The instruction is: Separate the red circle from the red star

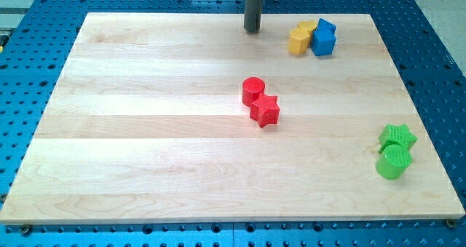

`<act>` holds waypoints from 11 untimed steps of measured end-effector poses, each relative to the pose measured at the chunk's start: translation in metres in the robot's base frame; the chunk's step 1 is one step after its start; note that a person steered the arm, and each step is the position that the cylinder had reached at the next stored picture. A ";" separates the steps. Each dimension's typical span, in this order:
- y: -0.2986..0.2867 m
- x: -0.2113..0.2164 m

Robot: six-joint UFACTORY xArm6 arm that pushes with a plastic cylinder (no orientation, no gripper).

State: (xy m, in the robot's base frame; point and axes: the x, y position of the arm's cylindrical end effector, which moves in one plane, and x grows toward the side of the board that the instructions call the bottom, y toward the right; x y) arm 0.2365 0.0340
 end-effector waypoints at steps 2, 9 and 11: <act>-0.011 0.081; 0.085 0.128; 0.118 0.149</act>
